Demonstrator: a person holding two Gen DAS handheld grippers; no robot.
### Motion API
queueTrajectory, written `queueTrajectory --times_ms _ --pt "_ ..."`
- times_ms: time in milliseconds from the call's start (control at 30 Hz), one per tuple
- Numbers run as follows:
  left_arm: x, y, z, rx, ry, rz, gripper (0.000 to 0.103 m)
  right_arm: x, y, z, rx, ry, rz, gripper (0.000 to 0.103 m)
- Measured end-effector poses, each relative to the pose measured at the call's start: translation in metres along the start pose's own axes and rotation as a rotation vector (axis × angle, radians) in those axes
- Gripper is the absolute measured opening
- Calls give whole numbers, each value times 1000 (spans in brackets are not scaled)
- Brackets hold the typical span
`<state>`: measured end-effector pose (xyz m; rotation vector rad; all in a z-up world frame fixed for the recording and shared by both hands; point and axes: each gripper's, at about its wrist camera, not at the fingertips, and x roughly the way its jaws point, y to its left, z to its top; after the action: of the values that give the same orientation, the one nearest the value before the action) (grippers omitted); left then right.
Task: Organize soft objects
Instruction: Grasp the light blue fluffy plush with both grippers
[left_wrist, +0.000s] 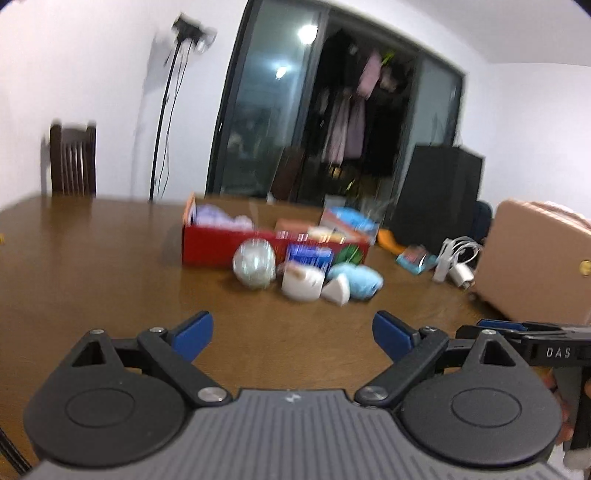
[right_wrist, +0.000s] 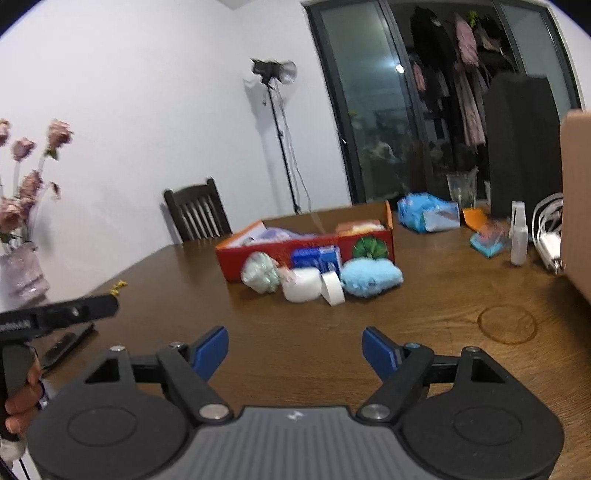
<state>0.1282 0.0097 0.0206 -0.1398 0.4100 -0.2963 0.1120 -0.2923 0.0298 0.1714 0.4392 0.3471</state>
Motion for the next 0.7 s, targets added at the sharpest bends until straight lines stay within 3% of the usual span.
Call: queueTrajectory --times_ms 300,433,600,700 --pt "85 5 29 -58 80 -12 88 66 -24 29 -32 50 -32 75" --pt "125 -6 48 -81 132 -63 74 103 -49 56 -26 55 -46 75" --pt "168 -29 68 -18 117 -93 72 166 -89 88 63 106 -60 75" --pt "186 -30 72 -38 132 -97 72 201 -107 95 127 134 -59 75"
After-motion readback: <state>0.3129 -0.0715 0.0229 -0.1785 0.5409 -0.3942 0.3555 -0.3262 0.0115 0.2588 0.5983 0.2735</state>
